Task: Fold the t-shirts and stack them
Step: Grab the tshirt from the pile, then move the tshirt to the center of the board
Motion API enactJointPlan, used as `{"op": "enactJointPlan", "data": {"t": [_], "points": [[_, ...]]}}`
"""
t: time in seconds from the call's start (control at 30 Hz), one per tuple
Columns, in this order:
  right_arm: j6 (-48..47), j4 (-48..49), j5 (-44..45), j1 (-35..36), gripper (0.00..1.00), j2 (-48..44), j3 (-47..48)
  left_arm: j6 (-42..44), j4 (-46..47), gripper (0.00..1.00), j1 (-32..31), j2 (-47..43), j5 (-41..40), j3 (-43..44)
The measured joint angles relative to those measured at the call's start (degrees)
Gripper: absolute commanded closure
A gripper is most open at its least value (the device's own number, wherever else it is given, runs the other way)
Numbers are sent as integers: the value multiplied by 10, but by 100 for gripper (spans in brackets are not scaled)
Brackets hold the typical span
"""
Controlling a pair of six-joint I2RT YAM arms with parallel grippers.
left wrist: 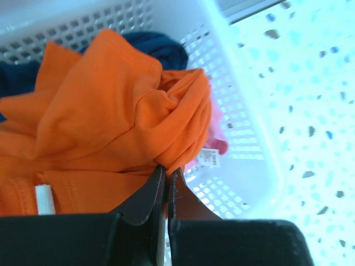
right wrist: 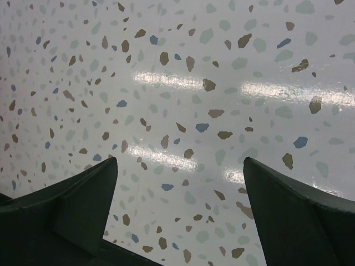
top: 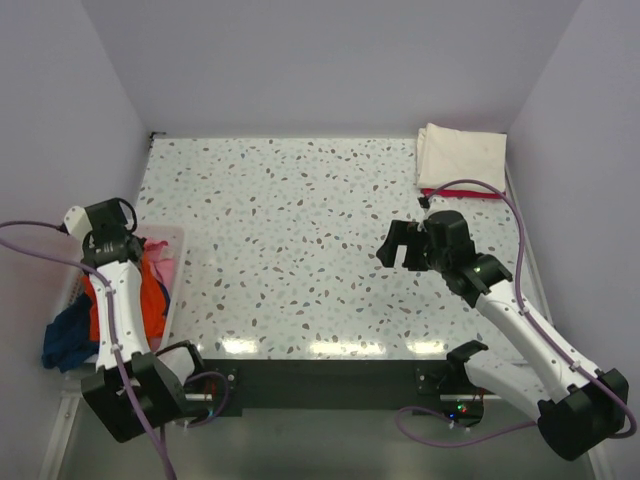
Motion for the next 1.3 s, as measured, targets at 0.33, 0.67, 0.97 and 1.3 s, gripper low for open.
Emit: {"op": "enactJointPlan", "data": {"t": [0.33,0.67,0.97,1.3], "points": [[0,0,-5,0,1,0,0,23,-11,100,0,-77,58,93],[0,0,-14,0,1,1,0,30,17,100,0,-101,208,210],[-4,0,-14,0,1,3,0,27,100,100,-71,-56,353,304],[-4,-1,-9,0,1,4,0,33,151,100,-378,32,295,340]]}}
